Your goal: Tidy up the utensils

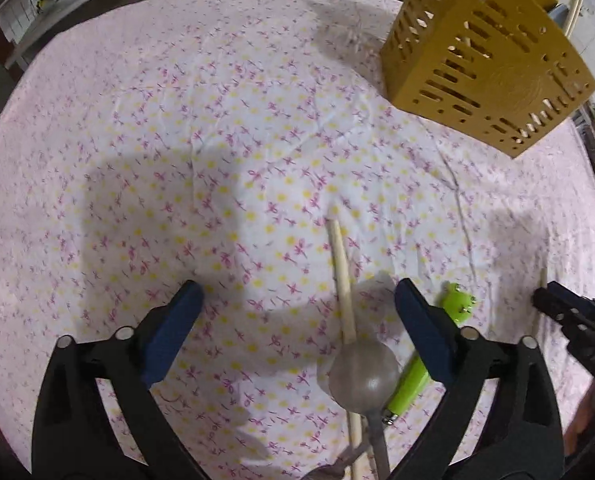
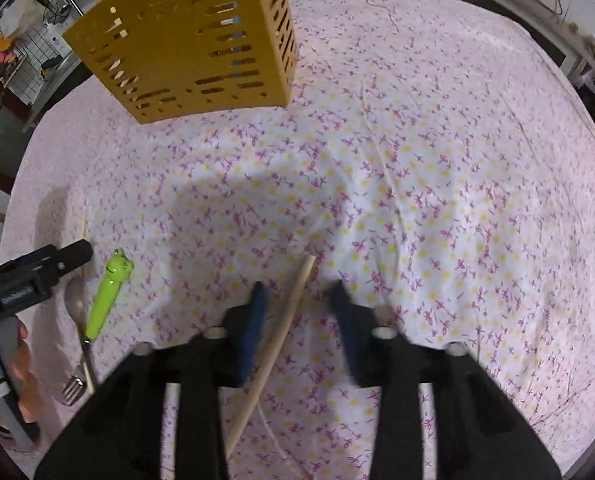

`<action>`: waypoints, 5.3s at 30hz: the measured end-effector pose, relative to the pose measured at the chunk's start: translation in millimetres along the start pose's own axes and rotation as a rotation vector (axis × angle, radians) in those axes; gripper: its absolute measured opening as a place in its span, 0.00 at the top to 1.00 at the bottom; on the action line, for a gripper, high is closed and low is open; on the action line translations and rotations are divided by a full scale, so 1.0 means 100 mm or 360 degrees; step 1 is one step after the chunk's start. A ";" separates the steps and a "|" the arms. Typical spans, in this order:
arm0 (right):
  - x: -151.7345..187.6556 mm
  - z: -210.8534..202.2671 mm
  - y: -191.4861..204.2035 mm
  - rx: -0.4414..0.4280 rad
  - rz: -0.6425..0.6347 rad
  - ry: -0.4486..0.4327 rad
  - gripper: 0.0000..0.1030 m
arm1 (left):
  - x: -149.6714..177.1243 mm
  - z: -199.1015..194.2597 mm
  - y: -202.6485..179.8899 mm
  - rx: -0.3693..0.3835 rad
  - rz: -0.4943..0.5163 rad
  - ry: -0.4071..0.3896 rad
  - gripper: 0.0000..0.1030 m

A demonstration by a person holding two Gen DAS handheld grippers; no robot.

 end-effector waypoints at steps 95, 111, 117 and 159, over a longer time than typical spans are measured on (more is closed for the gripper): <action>0.03 -0.26 -0.04 -0.0189 -0.0178 -0.0242 0.94 | -0.01 -0.08 -0.02 -0.0050 0.0060 0.0077 0.91; -0.13 -0.72 -0.09 -0.0185 -0.0142 -0.0511 0.94 | -0.16 -0.72 -0.45 -0.0074 0.0291 -0.0306 0.94; -0.22 -1.10 -0.06 -0.0179 -0.0151 -0.0712 0.94 | -0.31 -1.25 -0.50 -0.0106 0.0413 -0.0576 0.96; -1.70 -2.80 -0.18 -0.0150 0.0046 -0.1543 0.94 | -1.83 -2.21 -1.92 0.0227 0.0635 -0.1534 0.96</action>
Point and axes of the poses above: each gripper's, at about its wrist camera, not at the fingertips, and z roughly the way its jaws point, y to its left, x to its underside, the point moved 6 cm from there along z, roughly the way its jaws point, and after that the axes turned 13 degrees about x, right-handed, at the moved point
